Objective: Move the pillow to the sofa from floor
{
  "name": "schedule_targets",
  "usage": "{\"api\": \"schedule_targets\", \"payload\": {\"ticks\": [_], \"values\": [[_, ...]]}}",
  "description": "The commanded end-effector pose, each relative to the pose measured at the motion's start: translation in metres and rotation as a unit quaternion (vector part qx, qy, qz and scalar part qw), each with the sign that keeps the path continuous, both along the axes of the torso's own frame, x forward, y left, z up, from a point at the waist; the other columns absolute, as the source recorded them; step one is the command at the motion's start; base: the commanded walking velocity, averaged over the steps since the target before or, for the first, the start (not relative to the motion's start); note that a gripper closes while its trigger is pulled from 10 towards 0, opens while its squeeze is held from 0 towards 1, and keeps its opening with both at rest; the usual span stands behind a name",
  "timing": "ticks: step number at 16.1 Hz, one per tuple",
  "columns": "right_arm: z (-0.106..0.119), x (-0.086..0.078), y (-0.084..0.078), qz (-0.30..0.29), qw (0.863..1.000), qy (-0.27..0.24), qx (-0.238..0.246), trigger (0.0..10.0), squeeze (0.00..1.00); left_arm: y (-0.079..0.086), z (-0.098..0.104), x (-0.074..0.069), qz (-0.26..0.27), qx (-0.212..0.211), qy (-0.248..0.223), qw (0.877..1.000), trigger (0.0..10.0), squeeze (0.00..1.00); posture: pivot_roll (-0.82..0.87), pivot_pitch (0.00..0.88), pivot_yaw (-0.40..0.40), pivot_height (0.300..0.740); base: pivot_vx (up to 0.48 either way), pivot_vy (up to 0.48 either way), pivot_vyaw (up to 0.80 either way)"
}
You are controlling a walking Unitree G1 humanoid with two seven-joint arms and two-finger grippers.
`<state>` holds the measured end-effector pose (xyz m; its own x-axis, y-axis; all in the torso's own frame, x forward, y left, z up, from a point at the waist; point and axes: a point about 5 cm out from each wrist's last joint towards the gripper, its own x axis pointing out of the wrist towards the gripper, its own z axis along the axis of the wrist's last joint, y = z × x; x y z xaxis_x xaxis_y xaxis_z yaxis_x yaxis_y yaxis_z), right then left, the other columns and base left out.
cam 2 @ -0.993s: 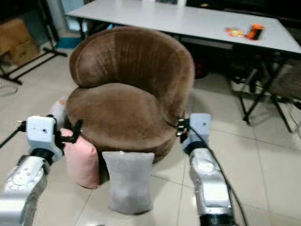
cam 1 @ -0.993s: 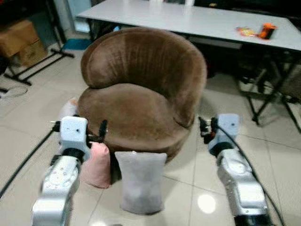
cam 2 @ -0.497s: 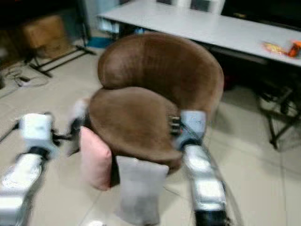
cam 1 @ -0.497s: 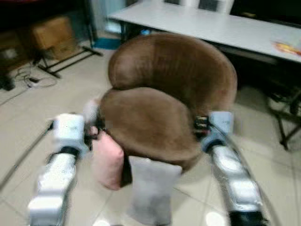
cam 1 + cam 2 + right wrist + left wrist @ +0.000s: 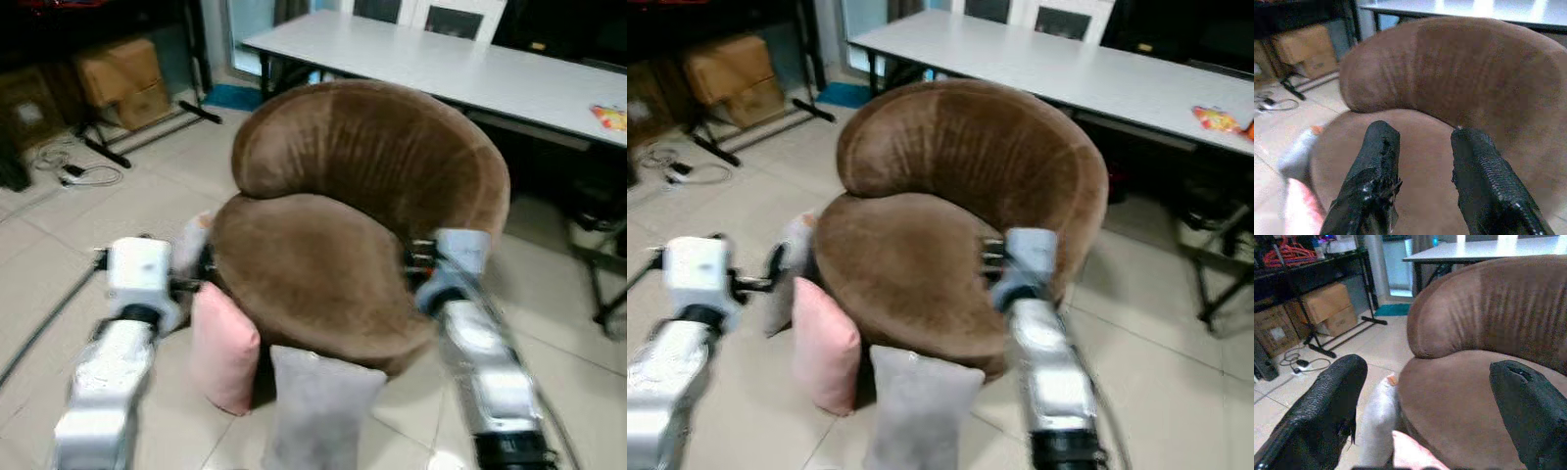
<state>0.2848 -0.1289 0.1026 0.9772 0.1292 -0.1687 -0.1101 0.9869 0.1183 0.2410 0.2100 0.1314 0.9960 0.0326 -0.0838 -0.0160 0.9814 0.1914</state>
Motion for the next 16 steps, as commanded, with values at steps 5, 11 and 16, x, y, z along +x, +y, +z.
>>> {"api": "schedule_targets", "payload": {"ticks": [5,11,16], "values": [[-0.001,-0.005,-0.015,-0.013,1.000,0.000,-0.010,10.0,0.00,-0.006,-0.001,-0.006,-0.016,-0.015,-0.003,1.000,10.0,0.00,-0.01,0.000,-0.038,0.700,0.000,0.000,0.00],[-0.004,-0.009,-0.013,-0.001,1.000,0.004,-0.012,10.0,0.00,-0.002,-0.011,-0.010,-0.007,0.025,-0.008,1.000,10.0,0.00,0.00,0.000,-0.046,0.655,0.000,0.000,0.00],[-0.006,-0.009,-0.010,0.006,1.000,0.006,-0.029,10.0,0.00,-0.001,-0.011,-0.009,-0.009,0.030,-0.021,0.999,10.0,0.00,-0.01,0.000,-0.047,0.620,0.000,0.000,0.00]]}}
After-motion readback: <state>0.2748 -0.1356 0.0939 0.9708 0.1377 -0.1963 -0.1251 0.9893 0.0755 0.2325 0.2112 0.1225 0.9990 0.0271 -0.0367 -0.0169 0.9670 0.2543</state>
